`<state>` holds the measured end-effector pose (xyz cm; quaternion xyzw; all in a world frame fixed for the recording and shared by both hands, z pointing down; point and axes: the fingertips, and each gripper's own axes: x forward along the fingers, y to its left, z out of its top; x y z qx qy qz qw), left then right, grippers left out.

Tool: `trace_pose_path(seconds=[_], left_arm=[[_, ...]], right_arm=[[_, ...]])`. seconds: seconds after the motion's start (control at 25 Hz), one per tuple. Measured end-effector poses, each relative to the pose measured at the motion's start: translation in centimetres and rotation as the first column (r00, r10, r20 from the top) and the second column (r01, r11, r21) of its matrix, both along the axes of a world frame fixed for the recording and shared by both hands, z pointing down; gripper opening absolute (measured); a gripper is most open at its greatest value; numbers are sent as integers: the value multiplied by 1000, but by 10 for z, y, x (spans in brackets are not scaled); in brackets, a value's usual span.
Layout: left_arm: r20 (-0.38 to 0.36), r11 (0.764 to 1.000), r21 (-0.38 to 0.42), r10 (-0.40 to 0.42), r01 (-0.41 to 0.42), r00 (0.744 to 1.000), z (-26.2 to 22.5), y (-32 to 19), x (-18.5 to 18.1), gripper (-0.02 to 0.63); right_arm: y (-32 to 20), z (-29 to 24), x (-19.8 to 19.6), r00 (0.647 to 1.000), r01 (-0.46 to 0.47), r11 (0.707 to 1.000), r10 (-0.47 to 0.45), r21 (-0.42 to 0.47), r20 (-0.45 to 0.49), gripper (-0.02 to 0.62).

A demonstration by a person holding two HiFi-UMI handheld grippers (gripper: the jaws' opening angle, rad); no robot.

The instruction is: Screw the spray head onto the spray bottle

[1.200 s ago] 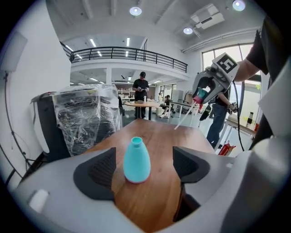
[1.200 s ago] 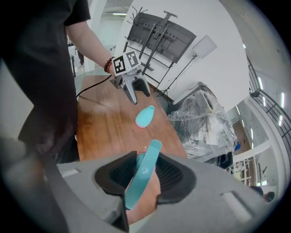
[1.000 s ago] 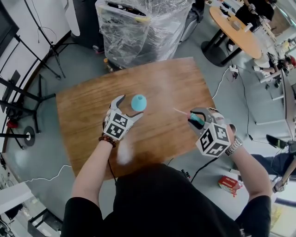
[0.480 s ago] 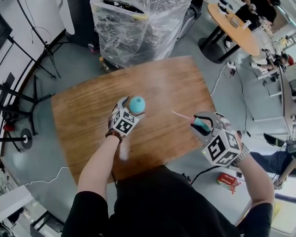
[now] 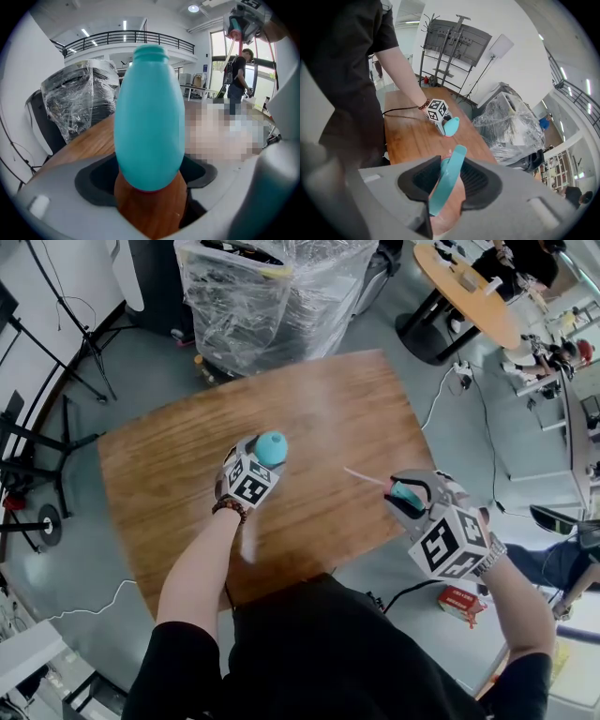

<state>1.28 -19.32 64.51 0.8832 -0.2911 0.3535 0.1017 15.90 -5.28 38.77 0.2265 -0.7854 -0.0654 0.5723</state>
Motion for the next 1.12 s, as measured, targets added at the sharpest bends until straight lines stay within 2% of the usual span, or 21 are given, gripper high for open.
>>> trace_pose_path(seconds=[0.2,0.36,0.52,0.84,0.96,1.12], left_arm=[[66,998,44,39,-42,997,-18,8,-5,425],[169,993,61,94,-106,981,-33,22,-11,422],[281,980,70,162,-189,946,-49,38,-14,420],[468,952,79,225,-294,855,-80,62,-25,419],[509,943,75,242,-323,826,-91,71,-27,419],[520,935,63,267,-349,811,-106,83,-21,420]], right_arm=[[-1,-14,-8,999,23,1000,-24,18,34,121],[-3,-32,-22,994,63,997,-66,34,82,121],[0,-49,-42,986,129,990,-135,61,95,121],[11,-66,-68,965,234,968,-243,92,101,121],[15,-67,-75,957,262,961,-270,90,106,121],[19,-61,-83,946,298,951,-305,83,104,121]])
